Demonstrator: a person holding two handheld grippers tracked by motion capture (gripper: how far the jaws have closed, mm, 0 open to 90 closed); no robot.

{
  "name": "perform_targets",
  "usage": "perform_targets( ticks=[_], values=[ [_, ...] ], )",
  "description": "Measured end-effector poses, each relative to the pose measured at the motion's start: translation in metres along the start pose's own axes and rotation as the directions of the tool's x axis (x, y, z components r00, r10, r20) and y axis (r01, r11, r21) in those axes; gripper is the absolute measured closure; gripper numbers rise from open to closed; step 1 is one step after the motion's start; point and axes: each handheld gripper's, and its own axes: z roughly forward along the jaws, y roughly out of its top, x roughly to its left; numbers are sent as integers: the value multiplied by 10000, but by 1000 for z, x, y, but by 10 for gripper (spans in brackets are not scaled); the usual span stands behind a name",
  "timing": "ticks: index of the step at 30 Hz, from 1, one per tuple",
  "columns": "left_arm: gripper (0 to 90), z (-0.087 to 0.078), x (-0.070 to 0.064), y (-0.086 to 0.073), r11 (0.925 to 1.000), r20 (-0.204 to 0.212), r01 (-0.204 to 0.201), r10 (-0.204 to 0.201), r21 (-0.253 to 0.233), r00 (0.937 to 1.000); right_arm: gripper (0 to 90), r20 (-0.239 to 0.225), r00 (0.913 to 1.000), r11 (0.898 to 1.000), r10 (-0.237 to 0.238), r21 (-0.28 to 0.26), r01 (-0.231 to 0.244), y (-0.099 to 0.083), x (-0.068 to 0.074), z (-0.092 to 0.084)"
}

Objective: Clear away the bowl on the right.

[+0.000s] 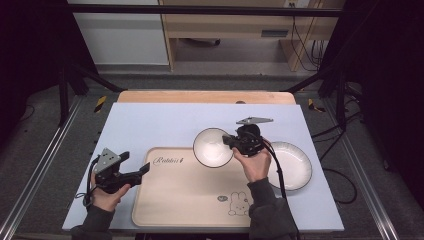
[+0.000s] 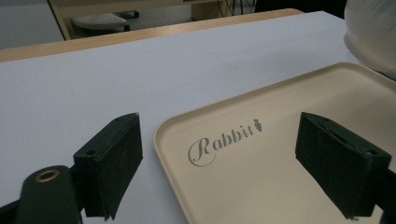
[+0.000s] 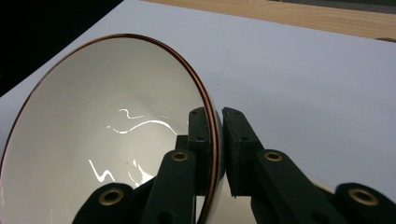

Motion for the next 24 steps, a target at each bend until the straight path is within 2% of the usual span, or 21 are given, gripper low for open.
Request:
perform_targets(
  ticks=[24],
  values=[
    [144,2,-2,-1,9999,48,-56,55,94,10000,822,-53,9997,9987,242,453,-240,-6,2,32]
  ],
)
